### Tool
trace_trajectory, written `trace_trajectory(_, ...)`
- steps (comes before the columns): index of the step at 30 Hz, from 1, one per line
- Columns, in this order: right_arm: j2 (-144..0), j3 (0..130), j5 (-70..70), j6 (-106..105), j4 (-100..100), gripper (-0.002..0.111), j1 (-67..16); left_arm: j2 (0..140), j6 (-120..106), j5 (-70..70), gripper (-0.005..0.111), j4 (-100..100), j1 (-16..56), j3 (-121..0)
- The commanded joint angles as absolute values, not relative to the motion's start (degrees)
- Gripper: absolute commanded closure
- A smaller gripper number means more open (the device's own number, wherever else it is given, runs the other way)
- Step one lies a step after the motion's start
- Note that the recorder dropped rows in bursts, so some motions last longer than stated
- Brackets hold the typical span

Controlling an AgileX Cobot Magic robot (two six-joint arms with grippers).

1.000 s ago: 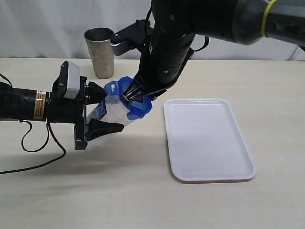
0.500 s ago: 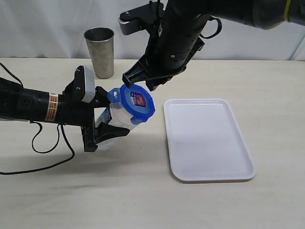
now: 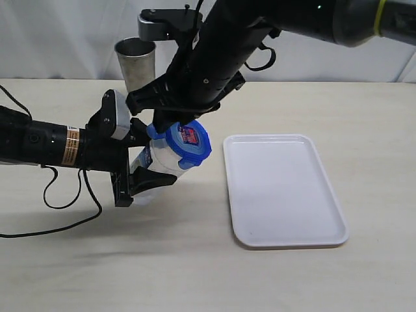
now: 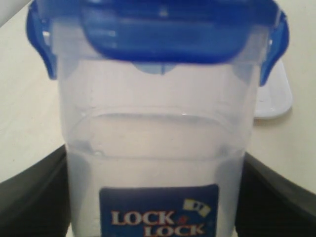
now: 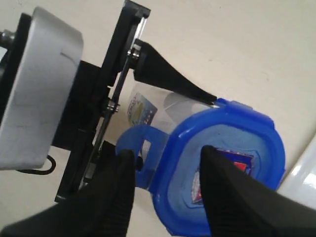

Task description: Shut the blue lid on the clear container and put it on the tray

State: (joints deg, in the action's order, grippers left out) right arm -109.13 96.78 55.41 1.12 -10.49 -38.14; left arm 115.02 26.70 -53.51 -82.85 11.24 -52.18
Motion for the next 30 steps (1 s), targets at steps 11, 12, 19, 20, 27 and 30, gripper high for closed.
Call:
trace_trajectory(11, -113.00, 99.27, 56.89, 14.56, 8.32, 0.071, -45.43, 115.01, 27.14, -53.38, 0.107, -82.22, 11.37, -52.15)
trace_trajectory(12, -113.25, 99.27, 57.20, 14.42, 8.22, 0.073, -45.43, 115.01, 27.14, -53.38, 0.107, -82.07, 11.37, -52.15)
trace_trajectory(19, -113.99, 99.27, 58.08, 13.49, 7.68, 0.086, -45.43, 115.01, 27.14, -55.05, 0.107, -80.85, 11.37, -52.15)
trace_trajectory(20, -114.11, 99.27, 58.43, 12.68, 6.86, 0.086, -45.43, 115.01, 27.26, -55.20, 0.107, -80.85, 11.37, -52.15)
trace_trajectory(27, -115.41, 99.27, 58.79, 12.66, 6.87, 0.086, -45.43, 115.01, 30.08, -54.14, 0.107, -83.39, 11.37, -52.15)
trace_trajectory(30, -116.01, 99.27, 58.66, 12.56, 7.12, 0.086, -45.31, 115.01, 32.01, -52.94, 0.107, -86.21, 11.37, -52.15)
